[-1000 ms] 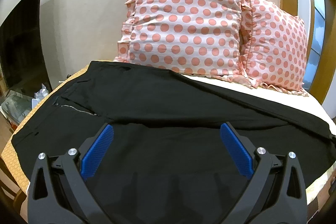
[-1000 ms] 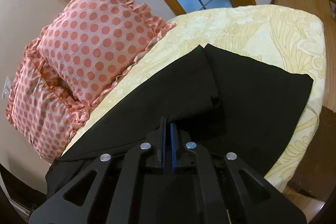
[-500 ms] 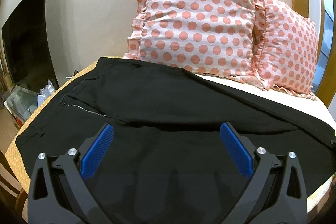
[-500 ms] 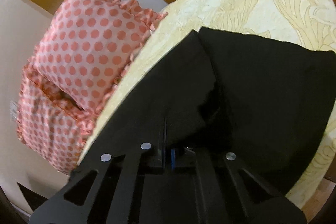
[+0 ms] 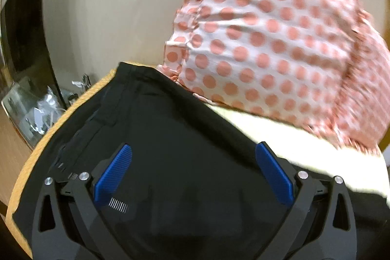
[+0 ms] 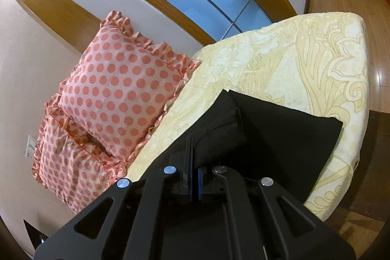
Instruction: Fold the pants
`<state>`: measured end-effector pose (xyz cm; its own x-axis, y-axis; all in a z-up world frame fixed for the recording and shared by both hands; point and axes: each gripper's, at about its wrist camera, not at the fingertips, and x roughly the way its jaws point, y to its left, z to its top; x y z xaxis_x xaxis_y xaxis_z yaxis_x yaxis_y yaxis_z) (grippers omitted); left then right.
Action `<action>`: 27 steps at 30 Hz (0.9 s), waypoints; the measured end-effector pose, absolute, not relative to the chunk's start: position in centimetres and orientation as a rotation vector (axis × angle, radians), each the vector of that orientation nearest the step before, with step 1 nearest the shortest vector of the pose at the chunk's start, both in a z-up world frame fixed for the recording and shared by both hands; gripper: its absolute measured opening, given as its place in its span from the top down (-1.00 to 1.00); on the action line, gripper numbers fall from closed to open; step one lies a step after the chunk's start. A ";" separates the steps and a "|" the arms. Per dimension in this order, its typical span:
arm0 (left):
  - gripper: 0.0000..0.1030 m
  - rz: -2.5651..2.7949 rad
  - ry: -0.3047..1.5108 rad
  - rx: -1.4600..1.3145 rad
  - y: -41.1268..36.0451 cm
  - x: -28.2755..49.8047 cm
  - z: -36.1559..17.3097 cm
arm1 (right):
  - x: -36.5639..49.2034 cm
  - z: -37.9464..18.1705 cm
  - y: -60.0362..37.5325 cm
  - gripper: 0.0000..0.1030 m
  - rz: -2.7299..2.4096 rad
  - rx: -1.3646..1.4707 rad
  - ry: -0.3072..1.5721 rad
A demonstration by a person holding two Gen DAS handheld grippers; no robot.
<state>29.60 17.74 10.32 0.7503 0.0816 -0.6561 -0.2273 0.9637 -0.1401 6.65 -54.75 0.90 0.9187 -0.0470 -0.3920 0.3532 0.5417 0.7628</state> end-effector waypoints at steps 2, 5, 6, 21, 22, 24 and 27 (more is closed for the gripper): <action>-0.83 0.156 0.777 -0.266 18.4 33.9 9.8 | 6.8 0.7 -54.8 0.95 -0.244 0.972 0.357; -0.76 0.198 0.861 -0.246 18.7 39.1 8.8 | 7.1 0.5 -54.8 0.95 -0.252 0.954 0.371; -0.75 0.220 0.884 -0.244 18.9 40.2 8.4 | 7.2 0.5 -54.8 0.95 -0.254 0.948 0.374; 0.85 0.229 0.887 -0.514 24.8 36.0 7.8 | 8.6 1.7 -55.2 0.95 -0.239 0.850 0.356; 0.85 0.220 0.858 -0.498 24.7 34.1 8.7 | 8.6 2.0 -55.4 0.95 -0.237 0.845 0.351; 0.86 0.203 0.788 -0.452 24.3 28.5 10.9 | 8.6 2.6 -55.7 0.95 -0.227 0.841 0.338; 0.85 0.205 0.707 -0.417 23.9 20.7 13.3 | 8.5 3.7 -56.1 0.95 -0.225 0.823 0.322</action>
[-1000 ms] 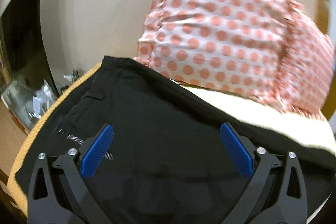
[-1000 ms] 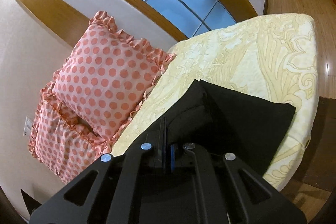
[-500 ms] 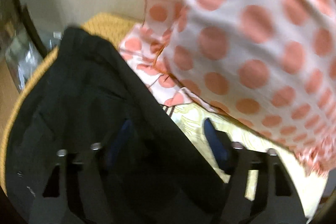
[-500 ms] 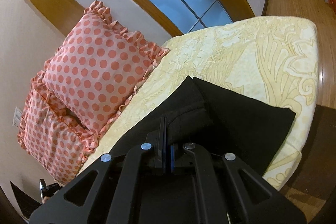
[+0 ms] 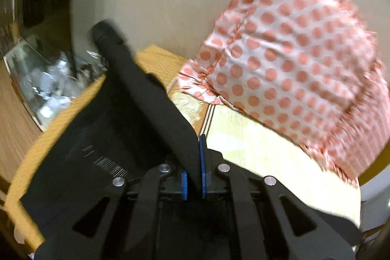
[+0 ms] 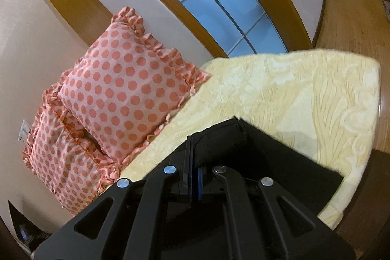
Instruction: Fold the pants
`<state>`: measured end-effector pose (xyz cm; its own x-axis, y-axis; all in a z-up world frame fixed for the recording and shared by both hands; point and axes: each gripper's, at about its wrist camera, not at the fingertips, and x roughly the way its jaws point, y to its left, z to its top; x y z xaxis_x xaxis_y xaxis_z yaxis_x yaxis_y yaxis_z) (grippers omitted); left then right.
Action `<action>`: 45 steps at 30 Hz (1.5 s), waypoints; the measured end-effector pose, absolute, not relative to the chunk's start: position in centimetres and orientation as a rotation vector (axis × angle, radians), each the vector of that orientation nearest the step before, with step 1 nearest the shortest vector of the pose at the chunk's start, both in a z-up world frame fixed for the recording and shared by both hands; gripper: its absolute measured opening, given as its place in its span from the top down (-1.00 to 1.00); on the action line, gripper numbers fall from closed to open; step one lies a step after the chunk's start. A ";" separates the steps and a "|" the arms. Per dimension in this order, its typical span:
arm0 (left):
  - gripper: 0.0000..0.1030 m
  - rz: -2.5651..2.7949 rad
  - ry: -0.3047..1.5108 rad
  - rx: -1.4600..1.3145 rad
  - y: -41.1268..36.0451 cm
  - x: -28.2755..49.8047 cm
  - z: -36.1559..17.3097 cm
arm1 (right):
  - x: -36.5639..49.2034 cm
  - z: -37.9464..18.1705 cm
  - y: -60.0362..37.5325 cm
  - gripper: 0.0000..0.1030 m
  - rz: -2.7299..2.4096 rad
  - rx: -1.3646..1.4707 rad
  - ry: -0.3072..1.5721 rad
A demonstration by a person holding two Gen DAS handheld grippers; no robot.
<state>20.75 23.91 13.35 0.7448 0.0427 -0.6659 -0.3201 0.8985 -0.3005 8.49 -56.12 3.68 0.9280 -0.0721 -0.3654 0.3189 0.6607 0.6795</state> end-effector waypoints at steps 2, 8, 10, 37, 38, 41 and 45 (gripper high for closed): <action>0.85 0.221 0.670 -0.405 24.0 16.1 13.6 | 8.2 4.3 -56.4 0.95 -0.233 0.806 0.310; 0.84 0.302 0.669 -0.406 23.3 6.6 9.3 | 7.6 3.7 -57.2 0.95 -0.259 0.811 0.340; 0.84 0.312 0.703 -0.419 22.9 5.5 7.1 | 7.6 3.0 -57.2 0.95 -0.262 0.816 0.365; -0.34 0.291 0.585 -0.801 29.0 1.8 3.7 | 6.9 -1.0 -59.6 0.95 -0.313 0.948 0.428; -0.36 0.289 0.579 -0.805 29.2 1.8 3.8 | 7.1 -0.7 -59.6 0.95 -0.314 0.937 0.426; -0.31 0.313 0.579 -0.832 30.1 2.0 3.4 | 7.5 -1.0 -59.5 0.95 -0.329 0.915 0.451; 0.34 0.341 0.582 -0.858 31.5 2.1 3.2 | 6.9 -2.3 -59.6 0.95 -0.338 0.938 0.468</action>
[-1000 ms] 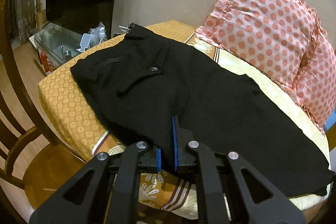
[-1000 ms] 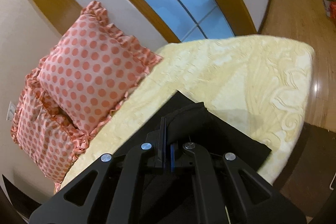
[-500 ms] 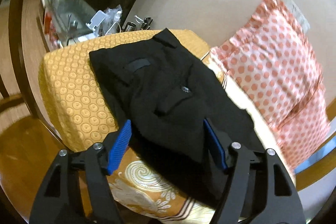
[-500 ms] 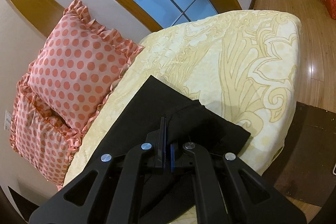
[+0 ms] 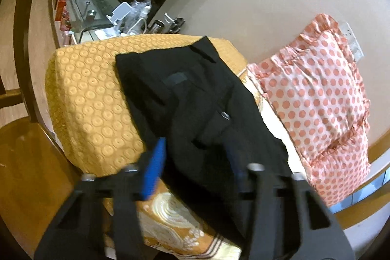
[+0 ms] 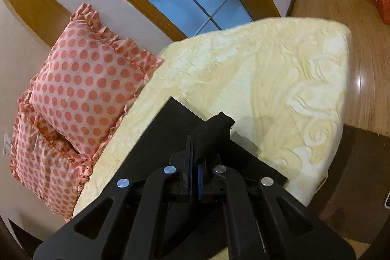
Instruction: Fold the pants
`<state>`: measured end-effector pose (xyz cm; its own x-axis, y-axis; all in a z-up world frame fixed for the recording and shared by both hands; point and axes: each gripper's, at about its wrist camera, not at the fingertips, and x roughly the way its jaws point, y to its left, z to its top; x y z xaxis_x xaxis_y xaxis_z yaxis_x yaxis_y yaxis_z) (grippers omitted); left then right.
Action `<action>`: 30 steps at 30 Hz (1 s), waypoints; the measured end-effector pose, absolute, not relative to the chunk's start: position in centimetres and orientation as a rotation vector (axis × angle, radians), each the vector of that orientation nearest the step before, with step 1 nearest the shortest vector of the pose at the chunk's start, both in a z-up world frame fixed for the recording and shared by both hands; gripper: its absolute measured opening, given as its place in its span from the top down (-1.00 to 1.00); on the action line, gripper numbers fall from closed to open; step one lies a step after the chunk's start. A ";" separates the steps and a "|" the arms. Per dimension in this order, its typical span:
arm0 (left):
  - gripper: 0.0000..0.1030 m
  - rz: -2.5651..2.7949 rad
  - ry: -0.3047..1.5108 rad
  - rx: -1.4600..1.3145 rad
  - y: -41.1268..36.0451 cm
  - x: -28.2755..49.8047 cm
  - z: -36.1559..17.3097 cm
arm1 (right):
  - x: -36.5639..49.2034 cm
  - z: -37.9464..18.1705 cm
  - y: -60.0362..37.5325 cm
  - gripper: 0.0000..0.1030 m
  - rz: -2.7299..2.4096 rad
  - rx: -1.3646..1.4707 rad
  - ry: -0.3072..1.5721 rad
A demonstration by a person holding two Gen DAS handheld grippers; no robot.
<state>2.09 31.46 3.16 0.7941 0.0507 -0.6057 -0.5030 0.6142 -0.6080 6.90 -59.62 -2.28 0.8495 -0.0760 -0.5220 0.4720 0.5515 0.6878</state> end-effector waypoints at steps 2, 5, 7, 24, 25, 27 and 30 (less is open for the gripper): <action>0.58 0.356 0.575 -0.827 31.8 2.2 3.4 | 6.7 -2.5 -59.6 0.95 -0.337 0.937 0.471; 0.79 0.410 0.544 -0.758 31.7 1.8 4.4 | 6.8 -2.3 -59.4 0.95 -0.346 0.913 0.475; 0.81 0.449 0.536 -0.691 31.5 1.5 5.0 | 6.8 -2.2 -59.2 0.95 -0.349 0.900 0.479; -0.63 0.583 0.405 -0.404 26.4 -0.4 8.2 | 6.7 -2.1 -58.9 0.95 -0.347 0.869 0.484; -0.64 0.566 0.409 -0.396 26.0 -0.2 8.4 | 6.8 -2.1 -58.9 0.95 -0.348 0.865 0.490; -0.65 0.484 0.430 -0.374 24.3 1.0 8.7 | 6.9 -2.1 -58.7 0.95 -0.355 0.852 0.506; -0.67 0.354 0.476 -0.342 21.6 3.0 8.4 | 6.0 -1.4 -58.2 0.95 -0.365 0.839 0.477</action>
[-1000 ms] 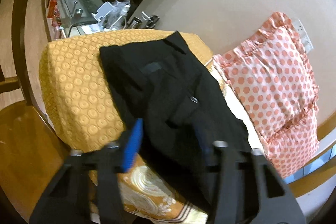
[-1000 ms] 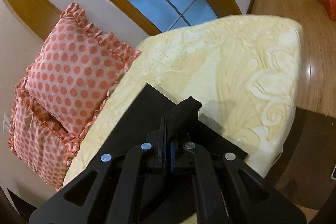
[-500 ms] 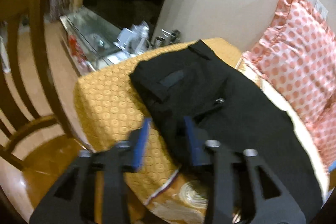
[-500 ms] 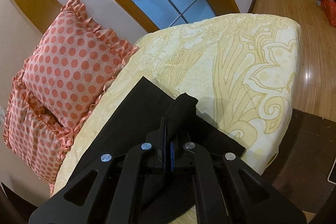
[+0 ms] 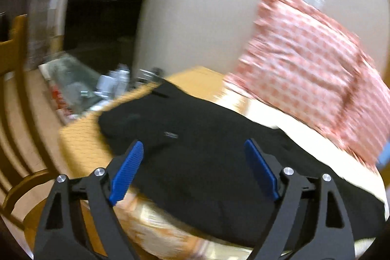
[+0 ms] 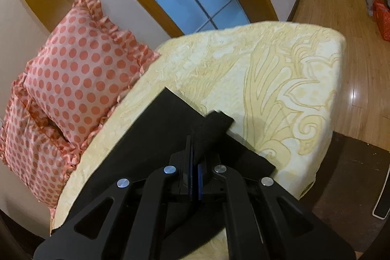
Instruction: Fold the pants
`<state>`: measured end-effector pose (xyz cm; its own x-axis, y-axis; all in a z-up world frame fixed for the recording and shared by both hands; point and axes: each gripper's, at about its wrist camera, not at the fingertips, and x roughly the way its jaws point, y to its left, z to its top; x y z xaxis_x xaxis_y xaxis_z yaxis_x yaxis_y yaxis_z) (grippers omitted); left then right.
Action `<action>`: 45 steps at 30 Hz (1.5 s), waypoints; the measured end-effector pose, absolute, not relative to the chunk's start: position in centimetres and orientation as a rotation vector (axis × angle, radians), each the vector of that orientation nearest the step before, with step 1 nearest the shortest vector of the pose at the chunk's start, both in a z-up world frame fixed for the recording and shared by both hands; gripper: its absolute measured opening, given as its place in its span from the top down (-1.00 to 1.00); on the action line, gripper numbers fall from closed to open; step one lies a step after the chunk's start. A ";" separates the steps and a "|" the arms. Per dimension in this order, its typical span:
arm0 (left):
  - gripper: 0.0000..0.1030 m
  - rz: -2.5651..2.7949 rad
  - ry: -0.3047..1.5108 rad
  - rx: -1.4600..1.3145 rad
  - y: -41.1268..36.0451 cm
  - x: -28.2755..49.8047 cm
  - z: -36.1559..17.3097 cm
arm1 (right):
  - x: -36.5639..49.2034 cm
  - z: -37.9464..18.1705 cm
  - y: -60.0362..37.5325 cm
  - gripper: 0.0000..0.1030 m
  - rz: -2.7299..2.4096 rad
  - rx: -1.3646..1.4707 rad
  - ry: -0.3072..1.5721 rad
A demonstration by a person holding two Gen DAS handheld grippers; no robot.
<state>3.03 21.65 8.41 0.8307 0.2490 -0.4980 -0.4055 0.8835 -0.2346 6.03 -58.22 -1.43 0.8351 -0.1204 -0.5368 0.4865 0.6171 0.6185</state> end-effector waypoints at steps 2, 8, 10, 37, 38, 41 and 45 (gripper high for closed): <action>-0.67 0.290 0.495 -0.310 19.8 4.3 8.1 | 5.4 -0.8 -58.0 0.95 -0.352 0.830 0.448; -0.67 0.157 0.571 -0.223 16.1 7.2 6.4 | 4.1 0.6 -58.0 0.95 -0.380 0.785 0.445; -0.67 0.133 0.600 -0.201 15.6 7.8 5.8 | 4.4 -0.4 -58.2 0.95 -0.392 0.793 0.490; -0.75 0.047 0.705 -0.225 15.3 8.8 2.3 | 2.9 -1.1 -55.8 0.27 -0.326 0.818 0.527; -0.75 0.048 0.706 -0.221 15.2 8.7 2.2 | 2.9 -1.0 -55.7 0.29 -0.335 0.813 0.519; -0.77 0.046 0.704 -0.223 15.1 8.6 2.2 | 2.9 -1.4 -56.3 0.47 -0.366 0.848 0.489; -0.83 0.040 0.702 -0.224 15.2 8.5 2.0 | 3.2 -1.8 -56.9 0.81 -0.366 0.873 0.479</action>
<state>8.45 15.20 2.00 0.7639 -0.0382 -0.6442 -0.1120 0.9753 -0.1906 3.22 -56.90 -1.83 0.8348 -0.1114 -0.5392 0.4915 0.5922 0.6385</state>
